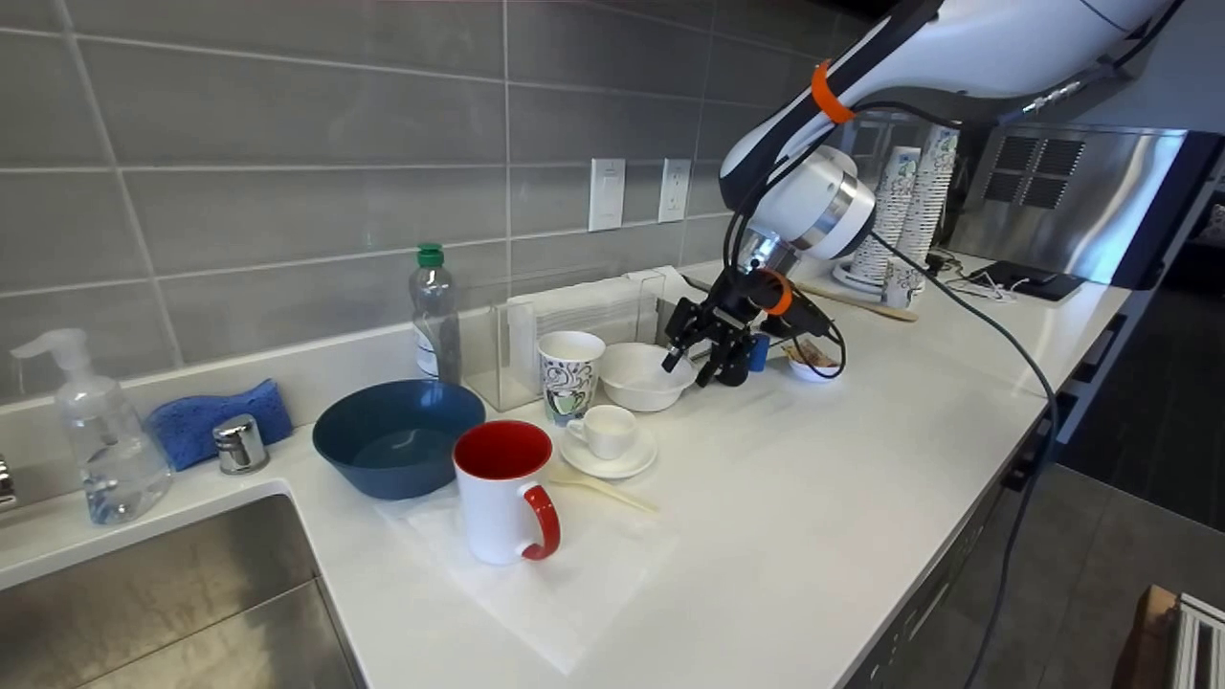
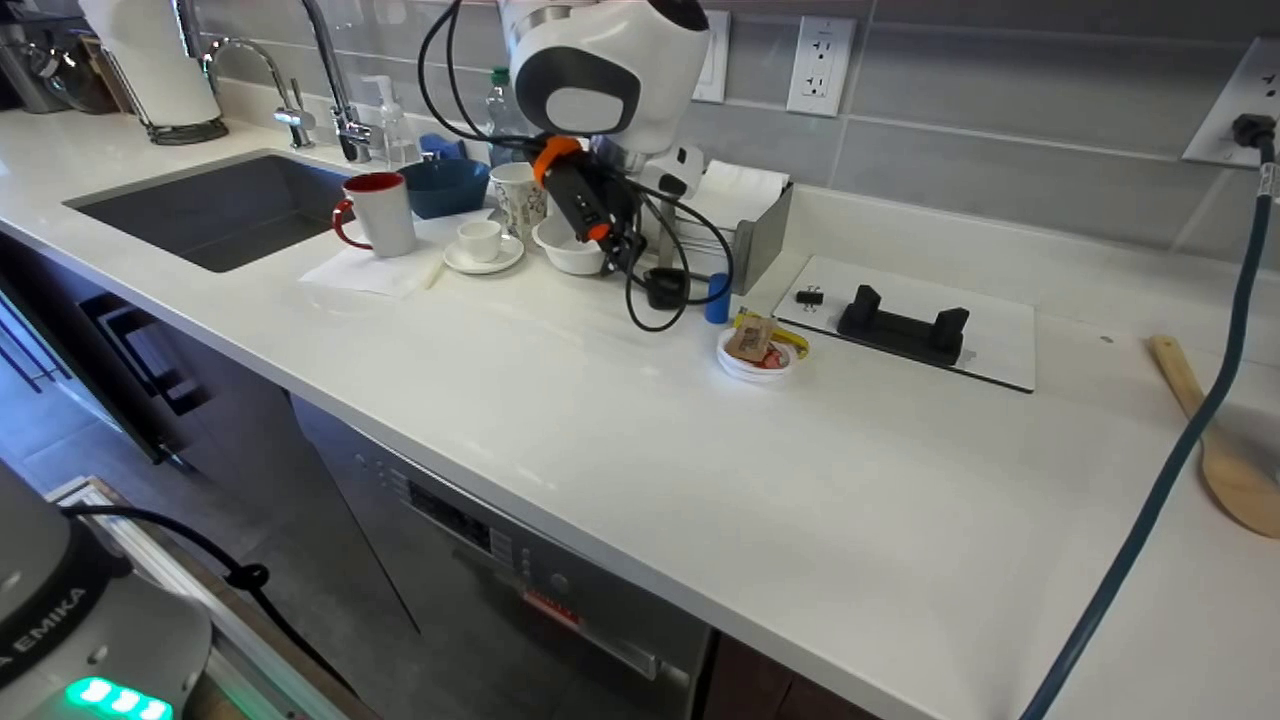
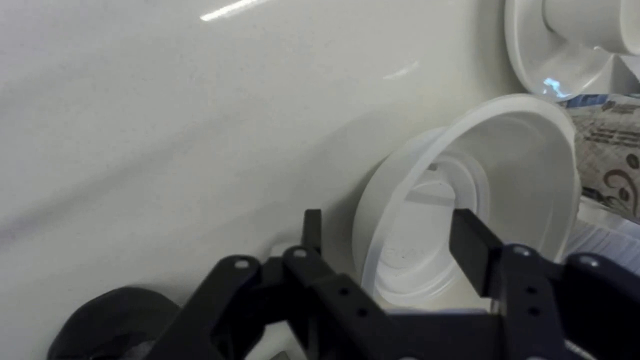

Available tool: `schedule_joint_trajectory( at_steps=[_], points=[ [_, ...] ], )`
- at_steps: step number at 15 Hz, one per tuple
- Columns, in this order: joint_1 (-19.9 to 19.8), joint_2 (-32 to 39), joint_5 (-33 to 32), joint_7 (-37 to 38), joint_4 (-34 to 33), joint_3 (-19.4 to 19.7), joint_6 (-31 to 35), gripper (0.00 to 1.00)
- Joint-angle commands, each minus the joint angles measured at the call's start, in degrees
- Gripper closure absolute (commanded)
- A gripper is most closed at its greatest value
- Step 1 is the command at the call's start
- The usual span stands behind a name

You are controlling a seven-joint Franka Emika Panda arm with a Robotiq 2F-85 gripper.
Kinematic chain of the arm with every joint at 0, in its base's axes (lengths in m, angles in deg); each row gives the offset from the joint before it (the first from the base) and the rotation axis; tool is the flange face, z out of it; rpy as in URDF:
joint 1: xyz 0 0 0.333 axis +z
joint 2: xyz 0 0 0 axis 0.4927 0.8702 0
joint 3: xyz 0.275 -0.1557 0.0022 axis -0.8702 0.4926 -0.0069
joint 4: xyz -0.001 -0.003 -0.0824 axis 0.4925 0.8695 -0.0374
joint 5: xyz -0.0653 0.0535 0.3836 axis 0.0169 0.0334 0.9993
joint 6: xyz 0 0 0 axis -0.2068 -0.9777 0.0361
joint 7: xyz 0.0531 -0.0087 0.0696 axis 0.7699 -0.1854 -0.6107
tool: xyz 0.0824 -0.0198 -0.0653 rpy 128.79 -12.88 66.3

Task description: Move the white bowl forwards then move it to the right.

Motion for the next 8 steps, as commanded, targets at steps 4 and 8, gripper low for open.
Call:
schedule_joint_trajectory(
  at_steps=[4, 8],
  points=[
    [-1.11, 0.07, -0.06, 0.62, -0.56, -0.76, -1.57, 0.82],
    [-1.61, -2.47, -0.22, 0.30, 2.05, -0.32, -3.17, 1.00]
  ],
)
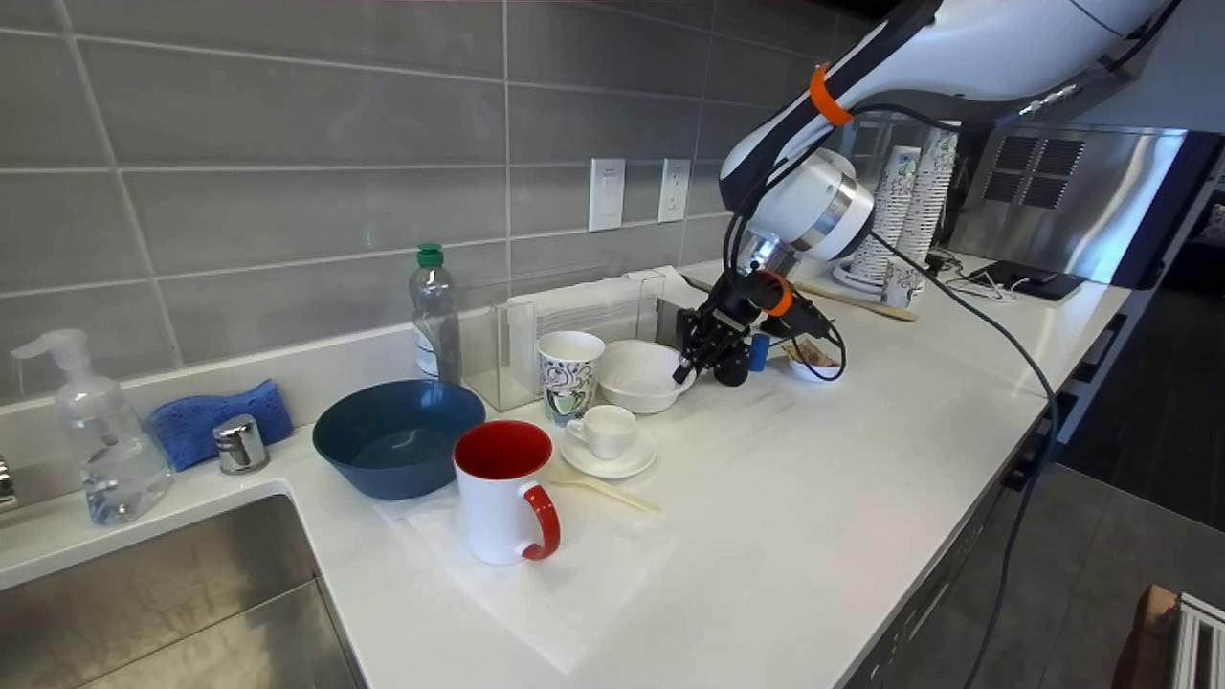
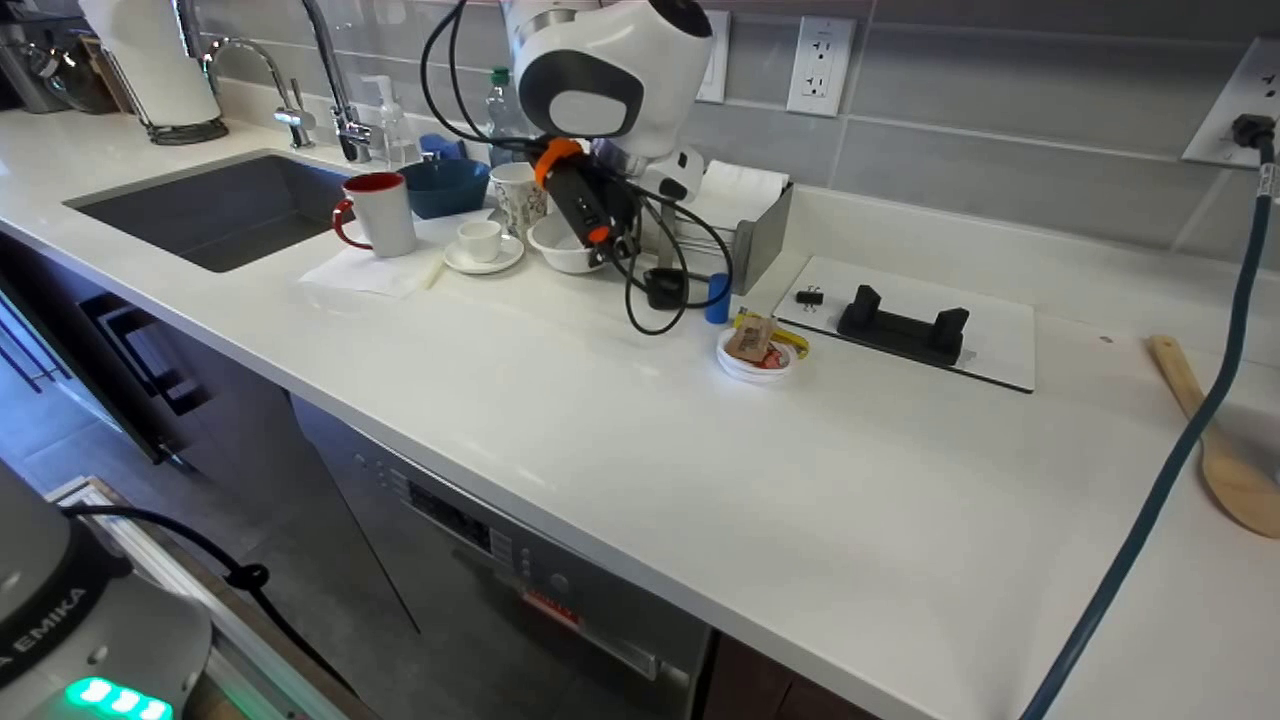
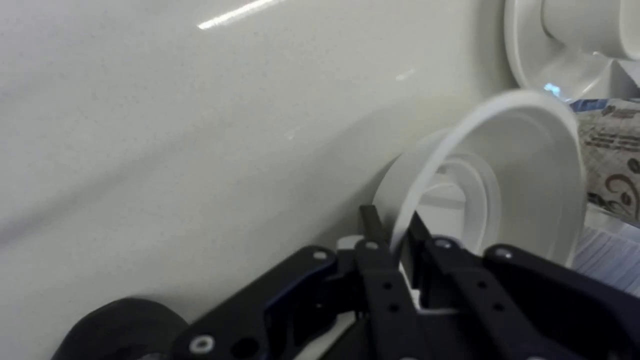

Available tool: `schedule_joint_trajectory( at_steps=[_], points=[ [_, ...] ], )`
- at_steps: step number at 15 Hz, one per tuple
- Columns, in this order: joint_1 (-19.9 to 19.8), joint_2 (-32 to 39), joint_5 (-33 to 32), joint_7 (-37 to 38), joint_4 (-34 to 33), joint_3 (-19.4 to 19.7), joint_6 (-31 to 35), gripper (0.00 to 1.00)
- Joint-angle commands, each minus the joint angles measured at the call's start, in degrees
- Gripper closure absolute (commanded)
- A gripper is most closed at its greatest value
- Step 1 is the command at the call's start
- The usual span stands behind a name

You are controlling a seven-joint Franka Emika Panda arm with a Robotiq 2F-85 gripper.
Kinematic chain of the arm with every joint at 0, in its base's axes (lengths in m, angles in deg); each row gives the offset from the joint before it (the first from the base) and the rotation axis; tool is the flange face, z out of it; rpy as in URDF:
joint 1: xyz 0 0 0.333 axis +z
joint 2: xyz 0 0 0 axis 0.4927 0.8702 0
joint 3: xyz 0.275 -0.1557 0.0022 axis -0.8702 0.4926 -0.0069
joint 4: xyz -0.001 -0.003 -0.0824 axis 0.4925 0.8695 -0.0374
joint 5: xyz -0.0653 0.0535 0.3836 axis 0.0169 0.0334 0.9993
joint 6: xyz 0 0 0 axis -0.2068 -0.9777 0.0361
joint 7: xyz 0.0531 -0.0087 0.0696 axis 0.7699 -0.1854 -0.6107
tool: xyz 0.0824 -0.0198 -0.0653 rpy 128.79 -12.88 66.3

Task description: Move the white bowl forwards then move it to the right.

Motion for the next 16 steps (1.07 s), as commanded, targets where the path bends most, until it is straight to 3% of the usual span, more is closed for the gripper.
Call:
schedule_joint_trajectory(
  at_steps=[1, 9, 16],
  points=[
    [-1.66, -3.90, 0.03, -0.59, 3.40, -0.12, -2.87, 1.00],
    [-4.74, -16.49, -1.69, -4.83, 16.09, 5.11, -9.63, 0.98],
    [-9.17, -24.12, -15.44, -14.14, 22.66, 15.13, -16.58, 0.98]
  ],
)
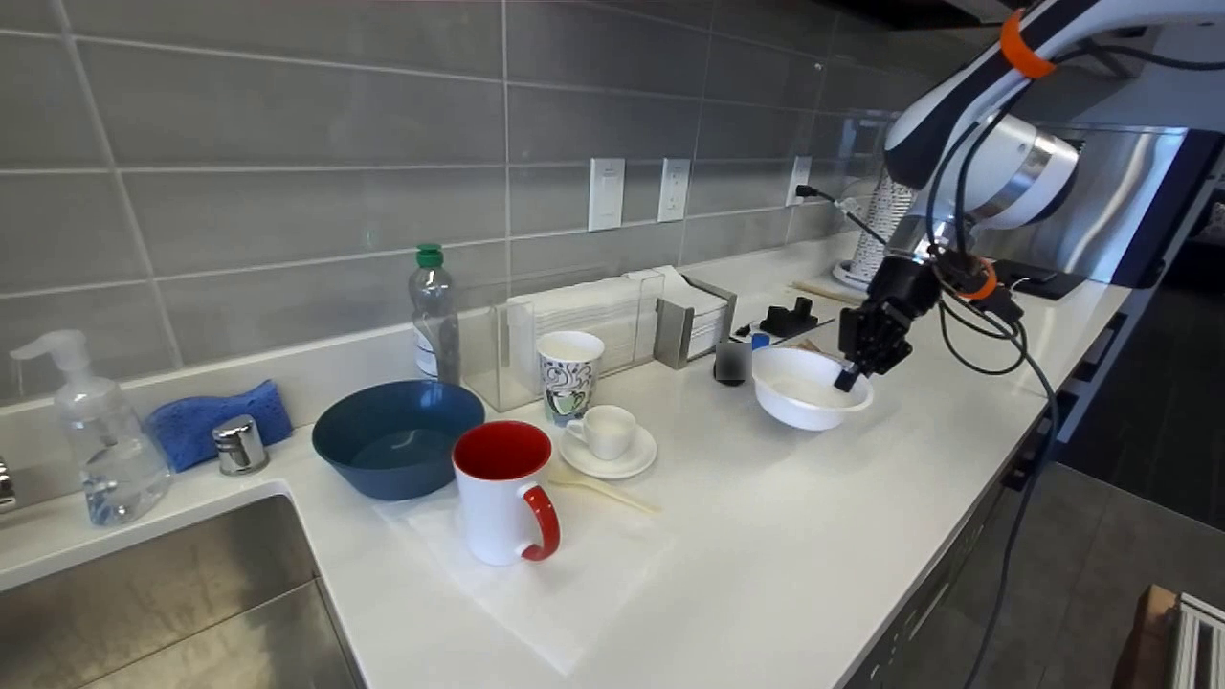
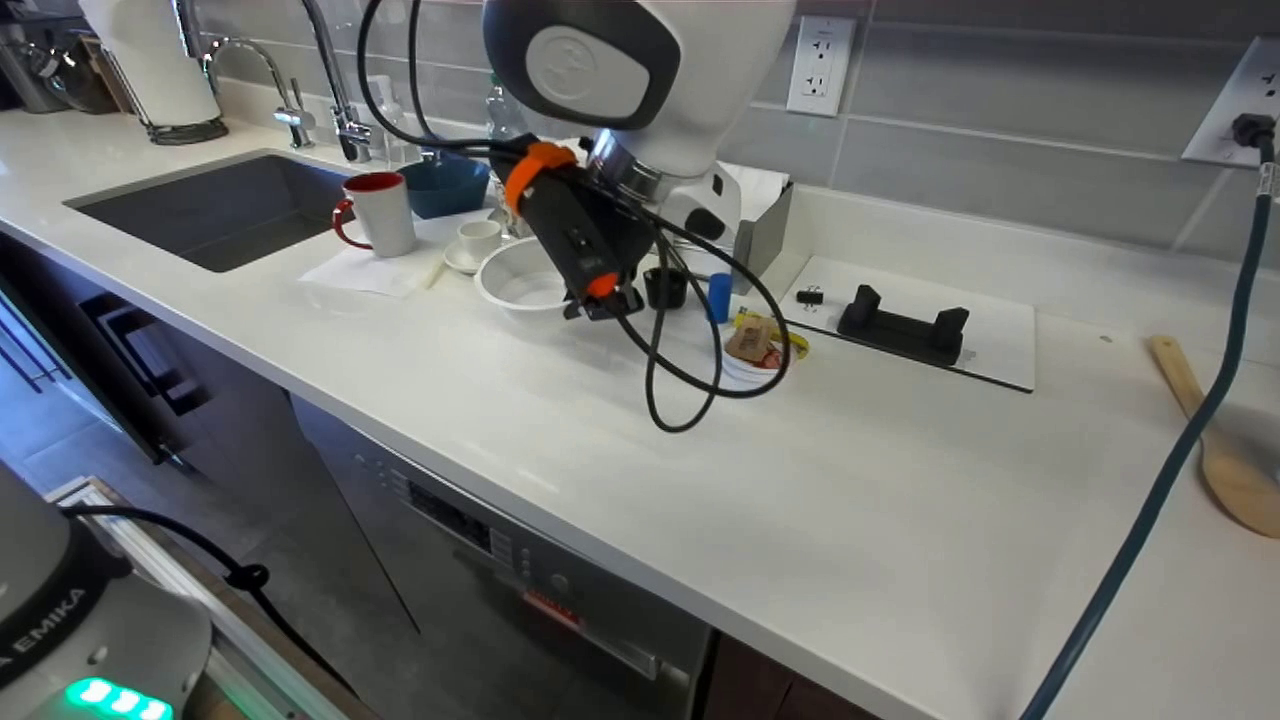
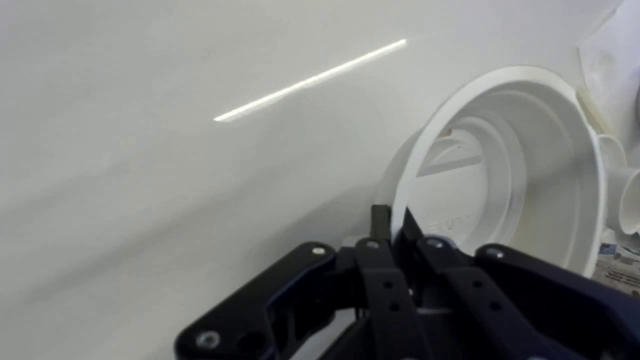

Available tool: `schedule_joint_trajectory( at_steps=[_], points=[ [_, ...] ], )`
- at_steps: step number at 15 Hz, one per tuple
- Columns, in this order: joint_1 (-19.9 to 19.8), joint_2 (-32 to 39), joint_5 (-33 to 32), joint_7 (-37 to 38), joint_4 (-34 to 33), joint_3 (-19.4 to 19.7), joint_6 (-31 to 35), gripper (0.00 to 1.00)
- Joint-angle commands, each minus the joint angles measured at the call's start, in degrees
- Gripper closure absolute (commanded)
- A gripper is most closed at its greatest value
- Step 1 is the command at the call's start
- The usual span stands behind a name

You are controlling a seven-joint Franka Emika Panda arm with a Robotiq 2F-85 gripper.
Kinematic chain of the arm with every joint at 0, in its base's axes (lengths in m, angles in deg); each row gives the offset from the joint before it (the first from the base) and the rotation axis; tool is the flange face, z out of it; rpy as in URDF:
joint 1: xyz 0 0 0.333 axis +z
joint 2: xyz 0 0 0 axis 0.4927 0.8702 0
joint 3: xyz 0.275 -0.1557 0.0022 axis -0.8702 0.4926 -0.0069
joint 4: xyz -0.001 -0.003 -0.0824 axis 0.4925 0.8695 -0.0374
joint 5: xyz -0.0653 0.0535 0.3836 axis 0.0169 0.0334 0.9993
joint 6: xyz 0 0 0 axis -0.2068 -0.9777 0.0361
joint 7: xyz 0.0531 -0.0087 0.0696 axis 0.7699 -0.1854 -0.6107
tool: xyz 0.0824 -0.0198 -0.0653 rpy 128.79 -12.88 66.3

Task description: Move the white bowl forwards then move it to the right.

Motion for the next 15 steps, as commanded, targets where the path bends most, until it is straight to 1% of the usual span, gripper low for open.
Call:
schedule_joint_trajectory(
  at_steps=[1, 4, 5, 7, 11, 15],
  points=[
    [-3.23, -4.45, -6.27, -5.40, 2.38, 4.81, -2.94, 0.98],
    [-5.32, -3.28, -9.77, -8.96, -0.33, 8.30, -4.99, 0.98],
    [-5.59, -2.39, -11.08, -9.56, -1.26, 8.89, -4.27, 0.98],
    [-5.90, -0.55, -11.17, -10.42, -3.33, 9.57, -3.22, 0.98],
    [-5.69, 4.04, -9.76, -10.72, -8.66, 8.68, -4.27, 0.98],
    [-5.83, 9.30, -11.33, -9.95, -13.30, 6.70, -4.81, 0.98]
  ],
)
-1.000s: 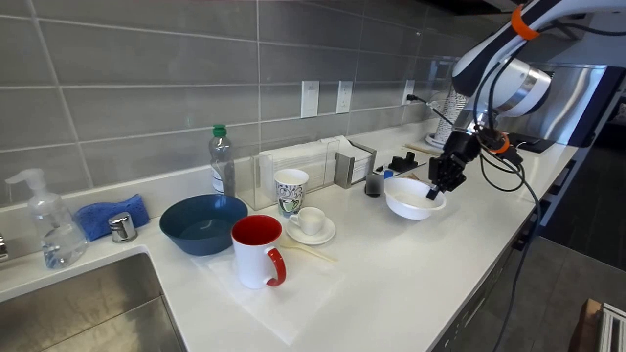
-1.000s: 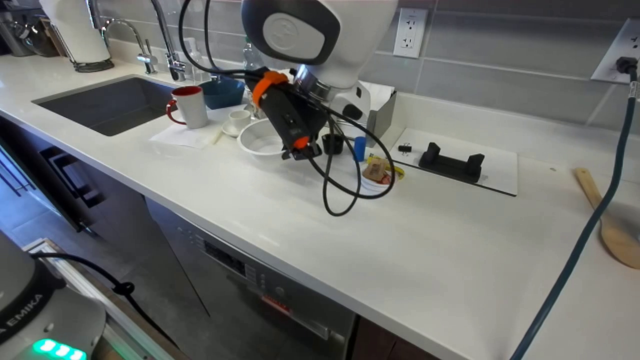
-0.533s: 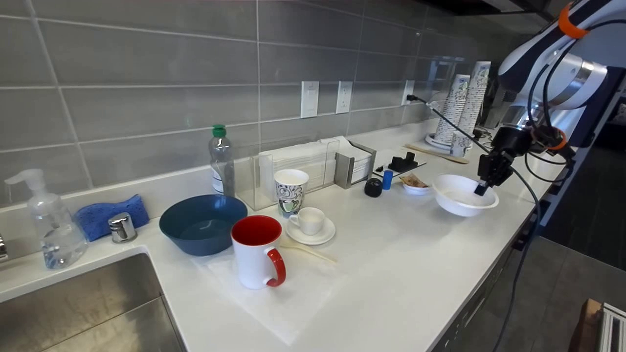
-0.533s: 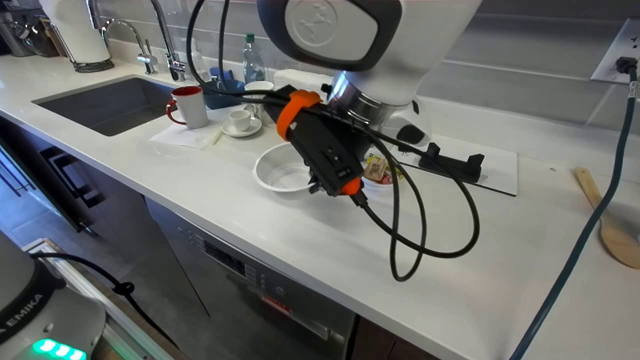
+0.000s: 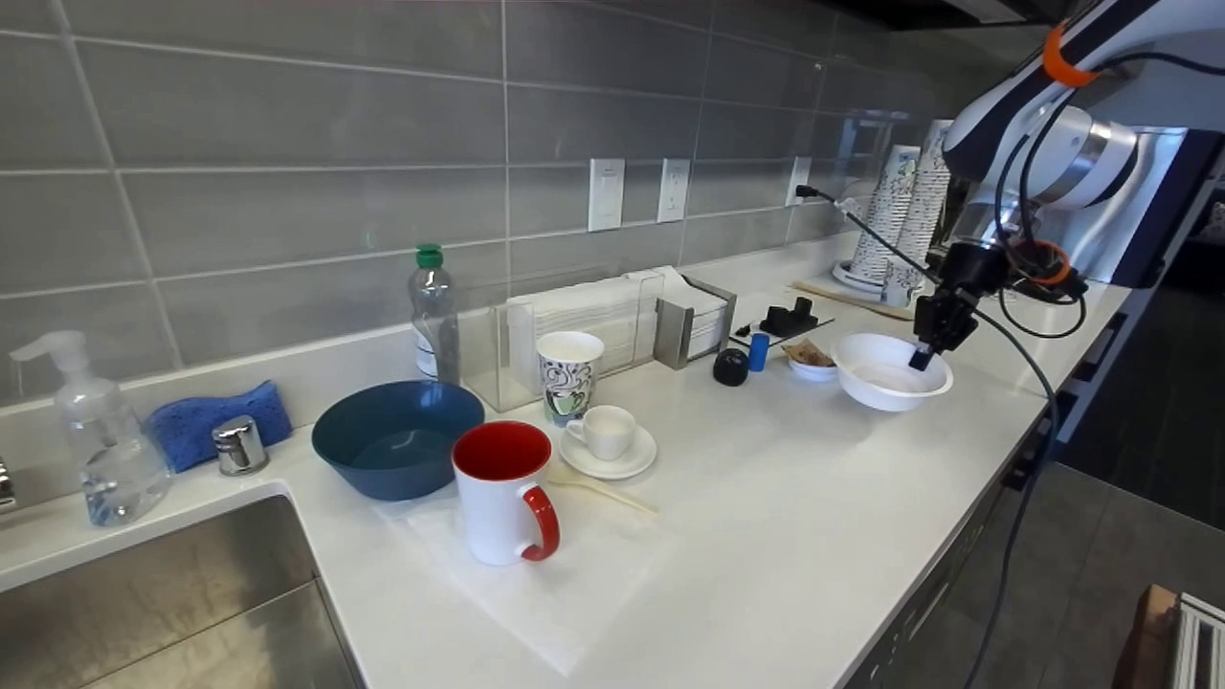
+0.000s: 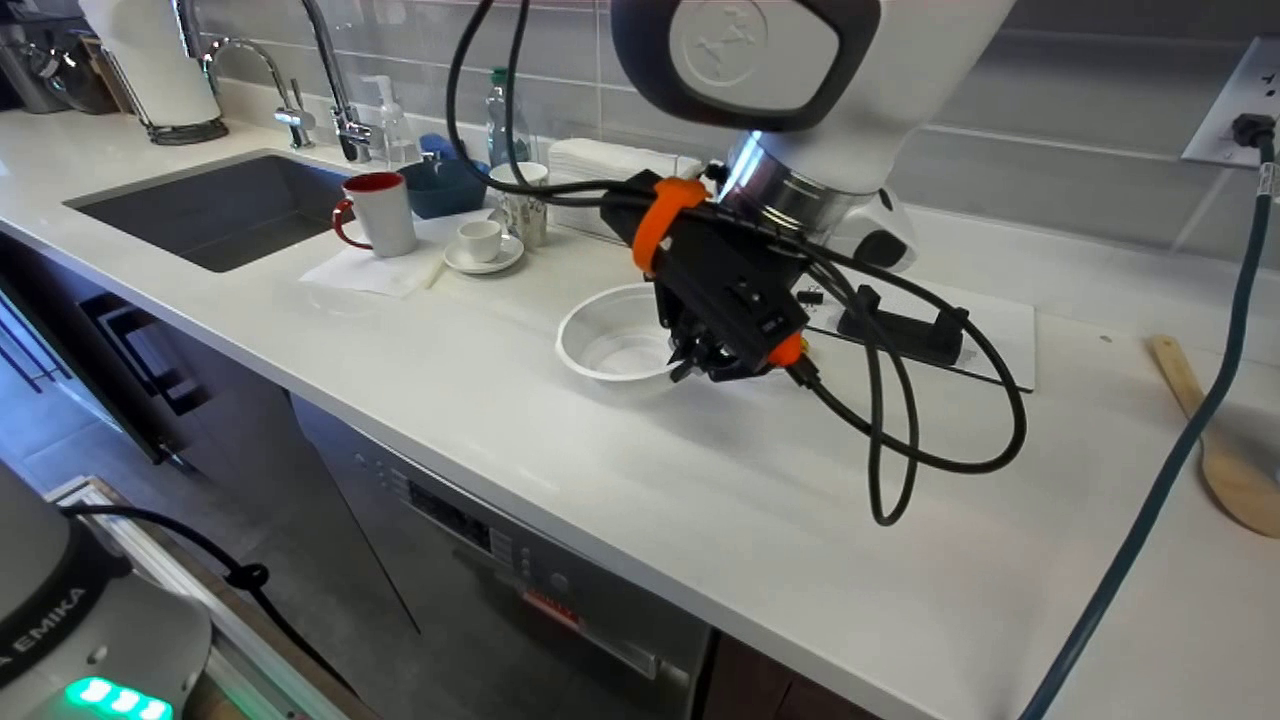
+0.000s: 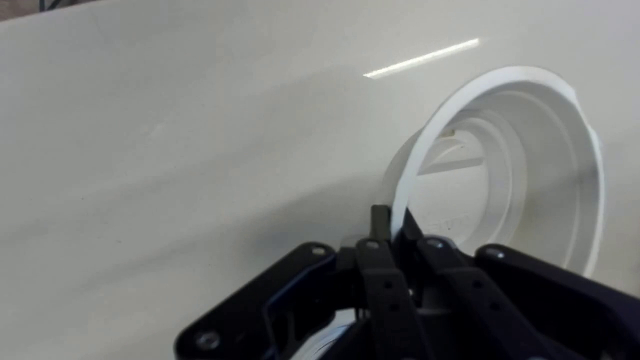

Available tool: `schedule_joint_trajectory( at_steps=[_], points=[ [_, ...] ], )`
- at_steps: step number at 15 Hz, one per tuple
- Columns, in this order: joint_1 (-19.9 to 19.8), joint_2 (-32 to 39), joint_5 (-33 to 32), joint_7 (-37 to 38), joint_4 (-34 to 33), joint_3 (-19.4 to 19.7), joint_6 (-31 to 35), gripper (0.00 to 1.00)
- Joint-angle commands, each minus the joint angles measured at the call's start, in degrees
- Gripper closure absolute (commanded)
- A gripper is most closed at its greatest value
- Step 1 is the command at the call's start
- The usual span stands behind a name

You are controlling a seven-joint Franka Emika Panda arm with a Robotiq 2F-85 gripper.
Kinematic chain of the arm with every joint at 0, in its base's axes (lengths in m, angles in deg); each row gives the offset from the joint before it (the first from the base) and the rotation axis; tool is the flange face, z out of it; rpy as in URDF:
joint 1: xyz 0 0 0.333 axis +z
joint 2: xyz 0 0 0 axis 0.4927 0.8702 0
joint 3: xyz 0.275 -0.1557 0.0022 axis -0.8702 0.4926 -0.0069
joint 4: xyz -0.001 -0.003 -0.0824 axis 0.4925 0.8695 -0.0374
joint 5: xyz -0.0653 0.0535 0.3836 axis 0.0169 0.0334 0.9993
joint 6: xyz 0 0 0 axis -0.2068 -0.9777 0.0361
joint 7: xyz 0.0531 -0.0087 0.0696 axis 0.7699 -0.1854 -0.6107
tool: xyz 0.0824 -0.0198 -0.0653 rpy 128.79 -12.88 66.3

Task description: Move the white bowl forwards then move it to the right.

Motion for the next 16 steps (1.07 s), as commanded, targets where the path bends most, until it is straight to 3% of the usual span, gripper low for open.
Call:
schedule_joint_trajectory(
  at_steps=[1, 3, 5, 11, 15, 16],
  points=[
    [-0.30, 5.99, -1.73, 0.22, -5.65, -1.80, -1.68, 0.98],
    [-0.55, 8.19, -2.33, 0.37, -7.25, -2.86, -2.33, 0.98],
    [-0.79, 9.70, -2.78, 0.49, -8.44, -3.76, -2.44, 0.68],
    [-1.03, 8.03, -6.41, 1.31, -7.99, -3.85, -3.18, 0.29],
    [0.39, 2.13, -9.90, 4.34, -4.34, -3.59, -2.02, 0.02],
    [1.13, 0.36, -10.26, 6.21, -3.31, -3.75, -1.73, 0.00]
  ],
)
